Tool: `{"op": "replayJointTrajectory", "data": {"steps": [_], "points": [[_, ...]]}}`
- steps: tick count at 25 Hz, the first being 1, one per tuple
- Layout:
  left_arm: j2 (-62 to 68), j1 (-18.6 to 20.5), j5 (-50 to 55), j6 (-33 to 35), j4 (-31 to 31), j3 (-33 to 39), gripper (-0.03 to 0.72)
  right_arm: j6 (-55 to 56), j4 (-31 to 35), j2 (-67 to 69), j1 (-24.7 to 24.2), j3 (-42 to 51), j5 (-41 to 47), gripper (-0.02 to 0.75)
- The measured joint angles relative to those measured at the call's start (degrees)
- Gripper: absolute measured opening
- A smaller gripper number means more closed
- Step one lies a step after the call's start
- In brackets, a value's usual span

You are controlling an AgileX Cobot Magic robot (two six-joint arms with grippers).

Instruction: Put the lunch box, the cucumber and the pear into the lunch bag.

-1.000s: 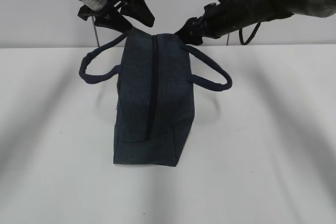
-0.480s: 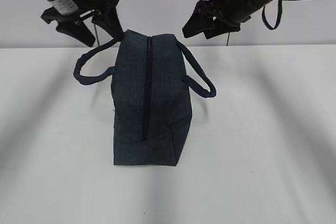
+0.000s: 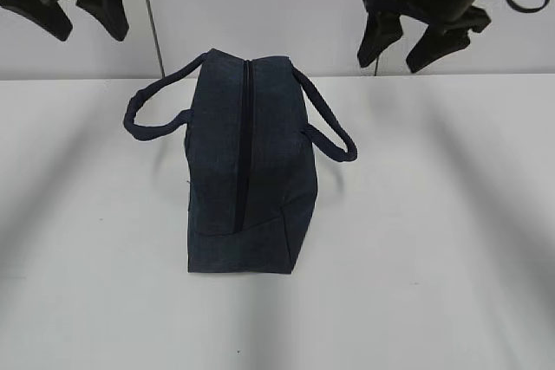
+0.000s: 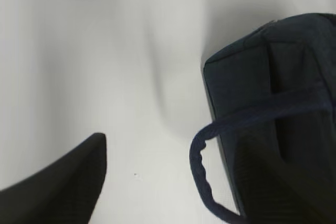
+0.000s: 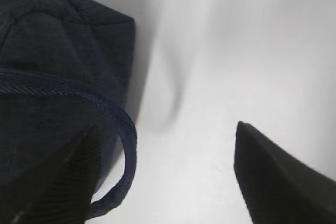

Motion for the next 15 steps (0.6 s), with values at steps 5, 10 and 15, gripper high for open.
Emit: {"op": "replayJointTrajectory", "data": {"steps": [5,10,15], "points": [[-7.98,0.0,-0.08,-0.42,1.19,10.48,0.5,6.73,-6.26,-5.43,0.18,0.95,0.25,0.585],[-19.62,0.0,-0.3,-0.54,1.62,25.97,0.498,8.01,-7.64,-14.64,0.27,8.53,0.48,0.585],[-32.57,0.0,-1.9,-1.2,4.0,39.74,0.498,8.68,-9.12,-25.94,0.27,20.86,0.48,0.585]]}}
